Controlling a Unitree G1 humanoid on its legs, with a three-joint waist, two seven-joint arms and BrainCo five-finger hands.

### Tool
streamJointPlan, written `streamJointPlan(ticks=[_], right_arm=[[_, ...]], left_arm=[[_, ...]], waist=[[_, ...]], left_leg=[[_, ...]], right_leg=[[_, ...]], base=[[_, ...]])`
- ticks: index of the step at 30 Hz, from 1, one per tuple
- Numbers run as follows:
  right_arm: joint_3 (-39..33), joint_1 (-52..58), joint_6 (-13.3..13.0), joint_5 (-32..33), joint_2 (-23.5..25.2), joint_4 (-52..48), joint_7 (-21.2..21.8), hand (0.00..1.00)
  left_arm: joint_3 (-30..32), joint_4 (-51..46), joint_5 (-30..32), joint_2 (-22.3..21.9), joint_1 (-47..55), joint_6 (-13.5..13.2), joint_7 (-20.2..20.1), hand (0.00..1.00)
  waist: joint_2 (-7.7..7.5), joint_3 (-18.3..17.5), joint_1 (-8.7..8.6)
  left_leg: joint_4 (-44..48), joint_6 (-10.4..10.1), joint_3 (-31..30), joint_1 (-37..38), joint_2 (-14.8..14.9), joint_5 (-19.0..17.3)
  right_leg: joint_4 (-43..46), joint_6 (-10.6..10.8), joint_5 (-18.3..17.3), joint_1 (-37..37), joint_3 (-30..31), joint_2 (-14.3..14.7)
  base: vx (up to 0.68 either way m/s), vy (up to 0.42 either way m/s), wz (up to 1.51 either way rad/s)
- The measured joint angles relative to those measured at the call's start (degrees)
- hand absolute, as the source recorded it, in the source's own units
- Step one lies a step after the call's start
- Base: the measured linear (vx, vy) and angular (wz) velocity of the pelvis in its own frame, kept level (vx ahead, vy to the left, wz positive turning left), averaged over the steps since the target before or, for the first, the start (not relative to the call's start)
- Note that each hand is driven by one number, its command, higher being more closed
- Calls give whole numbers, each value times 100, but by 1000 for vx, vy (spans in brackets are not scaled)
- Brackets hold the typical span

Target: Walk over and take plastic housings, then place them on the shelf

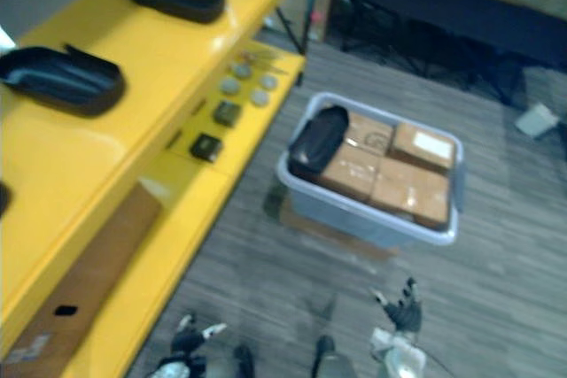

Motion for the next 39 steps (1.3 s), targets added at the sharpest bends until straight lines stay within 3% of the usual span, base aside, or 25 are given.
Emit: streamJointPlan(ticks=[3,7,11,12,15,17,21,25,28,34,39], right_arm=[[-29,164,1,-7,-115,-8,1,0],[-264,505,81,-171,-236,-141,2,0],[-360,566,111,-218,-353,-540,-31,0],[-449,455,101,-212,-397,-717,-41,0],[-793,-101,92,-64,-545,-846,-202,0],[-882,-833,19,185,-962,-807,-451,0],[-705,-2082,-18,243,-1222,-653,-638,0],[-355,-3794,-15,545,-1989,554,-767,0],[-203,-5162,53,862,-2673,1767,-773,0],[236,-7377,252,1234,-4032,3896,-892,0],[667,-8352,379,1413,-4572,4578,-898,0]], left_arm=[[13,76,25,-189,46,14,17,0],[7,-10,-8,-355,90,-13,11,0],[-70,-97,-142,-350,177,-52,13,0],[-79,-104,-219,-346,172,-53,11,0],[-79,-292,-269,-314,168,-68,0,0],[-137,-329,-284,-395,194,-100,-12,0],[-264,-569,-281,-302,179,-257,-68,0],[-459,-828,-357,-157,125,-305,-95,0],[-532,-909,-892,-61,94,-317,-49,0],[-785,-885,-1118,96,109,-294,16,0],[-1233,-903,-1119,225,113,-299,3,0]], waist=[[234,-58,-27],[432,-92,-168],[553,-8,-136],[564,83,-111],[394,229,4],[600,290,128],[645,519,218],[664,816,313],[698,1088,358],[832,1467,588],[949,1713,679]], left_leg=[[-511,-286,-48,431,109,232],[-181,-339,-516,44,220,239],[196,-333,-920,-216,234,210],[153,-312,-993,-201,150,298],[282,-210,-1181,-456,-175,522],[-450,-223,-1092,-380,-240,799],[-180,-21,-979,-673,-442,642],[194,130,-968,-1044,-544,437],[292,161,-1110,-1263,-604,427],[460,226,-1508,-1756,-704,477],[424,295,-1745,-1927,-808,563]], right_leg=[[53,-107,-67,137,-16,198],[112,-305,-371,158,-502,259],[120,-354,-511,254,-746,262],[89,-329,-507,347,-843,182],[-46,-280,-455,406,-928,-142],[-38,-86,-343,239,-827,-273],[-348,112,77,145,-707,-423],[-558,187,304,10,-630,-508],[-641,176,434,-53,-661,-518],[-686,156,524,-226,-956,-506],[-796,113,700,-214,-1146,-508]], base=[[1,-183,-20],[-57,-124,43],[-69,3,48],[-39,69,49],[-48,86,36],[-23,187,-3],[31,165,-13],[-18,89,-3],[-48,39,17],[-67,-8,29],[-57,17,26]])
